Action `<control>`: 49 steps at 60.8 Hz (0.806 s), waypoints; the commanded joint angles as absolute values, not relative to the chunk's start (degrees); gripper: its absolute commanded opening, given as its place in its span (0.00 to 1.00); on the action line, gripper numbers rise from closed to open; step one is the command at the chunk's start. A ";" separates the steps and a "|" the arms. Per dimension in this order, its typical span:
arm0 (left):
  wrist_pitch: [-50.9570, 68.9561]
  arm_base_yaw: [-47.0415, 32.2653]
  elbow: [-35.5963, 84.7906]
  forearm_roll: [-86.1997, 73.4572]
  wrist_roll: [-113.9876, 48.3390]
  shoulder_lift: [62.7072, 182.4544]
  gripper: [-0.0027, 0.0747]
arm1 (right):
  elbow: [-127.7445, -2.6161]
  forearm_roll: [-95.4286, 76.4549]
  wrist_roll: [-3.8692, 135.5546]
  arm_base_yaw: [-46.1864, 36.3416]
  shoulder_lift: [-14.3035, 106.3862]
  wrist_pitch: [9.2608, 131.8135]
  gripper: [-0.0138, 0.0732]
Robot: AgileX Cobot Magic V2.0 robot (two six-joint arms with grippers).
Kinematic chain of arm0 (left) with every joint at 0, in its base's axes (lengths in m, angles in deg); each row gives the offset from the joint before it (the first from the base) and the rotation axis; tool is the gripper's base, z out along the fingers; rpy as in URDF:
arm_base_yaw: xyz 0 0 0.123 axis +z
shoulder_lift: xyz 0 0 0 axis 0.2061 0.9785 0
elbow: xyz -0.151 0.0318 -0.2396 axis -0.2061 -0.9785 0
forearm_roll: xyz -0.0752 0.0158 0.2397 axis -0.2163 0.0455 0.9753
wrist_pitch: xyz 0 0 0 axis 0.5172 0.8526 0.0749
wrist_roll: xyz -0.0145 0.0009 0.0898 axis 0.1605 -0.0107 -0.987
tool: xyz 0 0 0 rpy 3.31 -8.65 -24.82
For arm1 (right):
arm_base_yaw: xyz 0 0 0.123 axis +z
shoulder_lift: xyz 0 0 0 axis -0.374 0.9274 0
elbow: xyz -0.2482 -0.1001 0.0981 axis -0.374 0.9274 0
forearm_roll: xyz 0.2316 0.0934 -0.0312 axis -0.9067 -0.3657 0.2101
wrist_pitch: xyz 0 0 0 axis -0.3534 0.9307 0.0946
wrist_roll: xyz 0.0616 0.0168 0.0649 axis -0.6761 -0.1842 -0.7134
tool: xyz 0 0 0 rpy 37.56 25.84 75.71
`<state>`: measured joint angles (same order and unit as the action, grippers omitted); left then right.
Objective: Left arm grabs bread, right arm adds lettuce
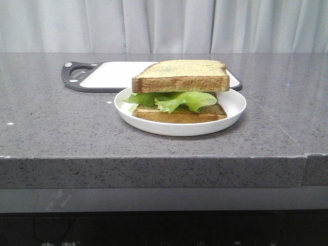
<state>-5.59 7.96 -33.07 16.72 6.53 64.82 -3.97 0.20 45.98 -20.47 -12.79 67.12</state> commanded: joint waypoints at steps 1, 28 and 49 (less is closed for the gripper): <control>-10.41 8.05 -33.38 16.38 6.60 63.77 0.01 | -3.44 0.21 46.56 -20.88 -14.16 58.69 0.02; -10.41 8.05 -33.38 16.38 6.60 63.77 0.01 | -3.40 0.21 46.56 -22.14 -14.16 56.78 0.02; -10.41 8.05 -33.38 16.38 6.60 63.77 0.01 | -3.40 0.21 46.56 -23.06 -14.16 56.78 0.02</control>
